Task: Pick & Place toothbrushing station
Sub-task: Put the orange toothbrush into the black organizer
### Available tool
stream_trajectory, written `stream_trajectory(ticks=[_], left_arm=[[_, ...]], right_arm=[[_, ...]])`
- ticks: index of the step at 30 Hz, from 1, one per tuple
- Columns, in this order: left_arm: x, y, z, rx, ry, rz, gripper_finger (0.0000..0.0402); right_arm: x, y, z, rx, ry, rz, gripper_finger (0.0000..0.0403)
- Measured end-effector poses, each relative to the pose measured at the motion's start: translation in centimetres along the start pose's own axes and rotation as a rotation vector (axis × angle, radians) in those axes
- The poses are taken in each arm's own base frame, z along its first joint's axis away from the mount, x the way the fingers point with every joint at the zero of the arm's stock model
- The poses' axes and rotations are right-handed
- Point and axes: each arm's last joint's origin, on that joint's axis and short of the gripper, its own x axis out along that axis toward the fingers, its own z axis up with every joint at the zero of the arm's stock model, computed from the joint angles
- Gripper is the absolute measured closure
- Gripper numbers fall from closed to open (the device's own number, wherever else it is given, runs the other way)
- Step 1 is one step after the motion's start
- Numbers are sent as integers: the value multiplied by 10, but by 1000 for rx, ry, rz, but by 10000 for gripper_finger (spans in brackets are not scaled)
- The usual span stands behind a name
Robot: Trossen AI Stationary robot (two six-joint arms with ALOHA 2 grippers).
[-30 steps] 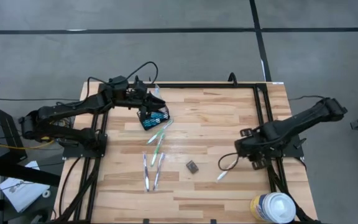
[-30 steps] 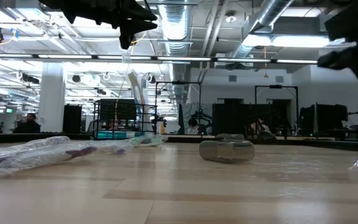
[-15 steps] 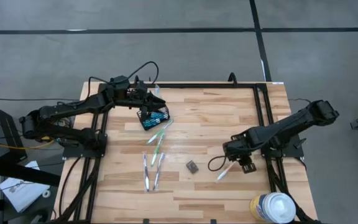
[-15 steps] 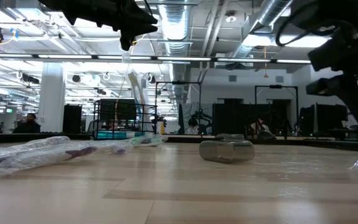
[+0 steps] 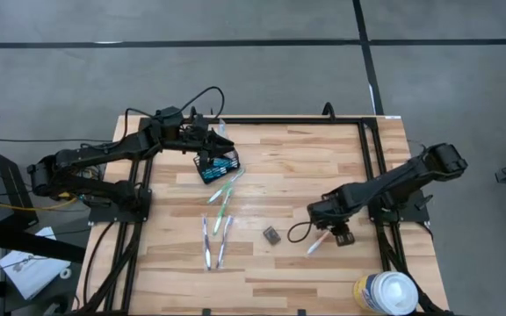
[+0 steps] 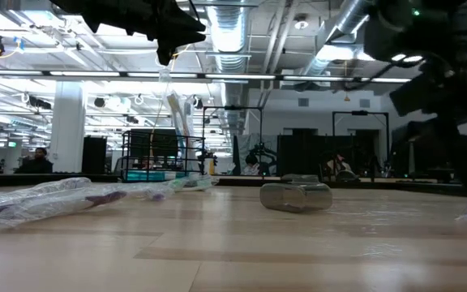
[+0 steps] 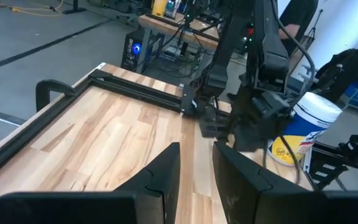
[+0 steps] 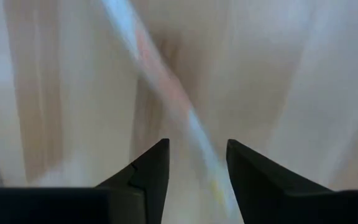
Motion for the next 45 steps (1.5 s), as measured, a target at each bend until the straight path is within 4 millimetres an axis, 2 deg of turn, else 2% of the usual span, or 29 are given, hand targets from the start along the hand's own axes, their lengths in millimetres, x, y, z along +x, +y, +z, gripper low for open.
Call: stream_trajectory(ticks=[2,8,16,18,21,25,28,32,38,42,45], left_arm=[[0,0,0,0,1,0,311],[0,0,0,-2,4,1,311],[0,0,-1,-1,5,1,312],[0,0,-1,-1,5,1,311],[0,0,-1,-1,5,1,311],[0,0,-1,-7,4,1,311],[0,0,0,-7,2,0,311],[0,0,2,1,-18,-5,311],[-2,-3,11,9,-102,-41,312],[-2,-5,16,-14,-102,-73,312],[1,-6,21,-36,-79,-107,312]], right_arm=[[4,1,7,-6,-53,9,259],[17,-7,13,16,-18,21,280],[19,-11,19,3,-74,31,296],[20,-13,20,10,-71,32,317],[22,-19,21,40,-53,56,381],[18,-28,20,98,-56,78,396],[3,-37,20,133,-57,54,403],[-32,-45,19,115,-8,15,402],[-98,-56,26,104,5,-60,402],[-147,-64,34,108,8,-108,402],[-176,-74,42,126,1,-124,402]])
